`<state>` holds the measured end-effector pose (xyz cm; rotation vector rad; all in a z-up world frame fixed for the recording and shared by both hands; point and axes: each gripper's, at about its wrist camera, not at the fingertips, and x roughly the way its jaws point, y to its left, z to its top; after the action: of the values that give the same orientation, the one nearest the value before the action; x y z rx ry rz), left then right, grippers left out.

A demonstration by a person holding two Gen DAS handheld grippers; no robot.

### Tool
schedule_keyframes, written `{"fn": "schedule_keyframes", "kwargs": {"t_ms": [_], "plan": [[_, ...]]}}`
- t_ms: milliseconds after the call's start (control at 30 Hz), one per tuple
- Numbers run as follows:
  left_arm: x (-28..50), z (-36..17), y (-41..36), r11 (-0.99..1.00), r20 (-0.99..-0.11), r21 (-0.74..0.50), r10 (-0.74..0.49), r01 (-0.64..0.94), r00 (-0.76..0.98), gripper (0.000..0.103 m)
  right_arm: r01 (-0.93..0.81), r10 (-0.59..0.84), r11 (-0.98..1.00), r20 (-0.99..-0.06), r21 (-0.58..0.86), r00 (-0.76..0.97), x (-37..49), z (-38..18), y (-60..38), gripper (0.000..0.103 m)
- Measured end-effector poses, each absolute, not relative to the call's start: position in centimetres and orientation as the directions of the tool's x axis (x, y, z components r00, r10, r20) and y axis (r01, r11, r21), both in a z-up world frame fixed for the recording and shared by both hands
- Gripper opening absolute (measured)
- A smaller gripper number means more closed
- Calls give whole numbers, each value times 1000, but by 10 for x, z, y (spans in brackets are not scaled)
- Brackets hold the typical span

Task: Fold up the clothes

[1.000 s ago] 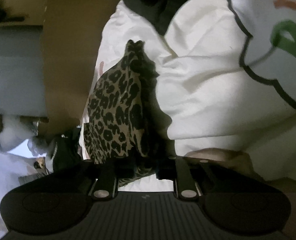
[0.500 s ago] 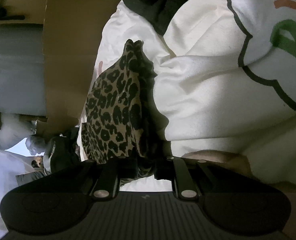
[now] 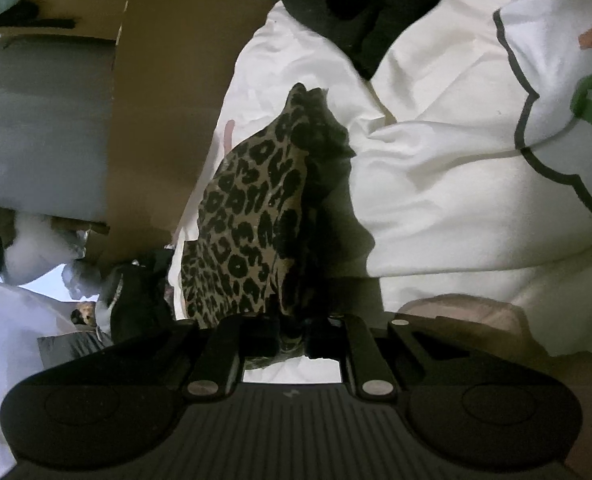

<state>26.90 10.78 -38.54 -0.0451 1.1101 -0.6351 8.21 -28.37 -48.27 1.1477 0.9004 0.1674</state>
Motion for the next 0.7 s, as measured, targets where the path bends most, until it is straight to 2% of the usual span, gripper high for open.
{"fn": "schedule_keyframes", "kwargs": {"t_ms": [467,700], "plan": [[258,-371,137,836,-859,-314,-452,451,240,8,235,657,477,-521,847,544,68,-476,-243,7],[248,-375,143,837,-883,-328,-436,438,173,8,224,628,512,-539,829,562,68,-468,-246,7]]}}
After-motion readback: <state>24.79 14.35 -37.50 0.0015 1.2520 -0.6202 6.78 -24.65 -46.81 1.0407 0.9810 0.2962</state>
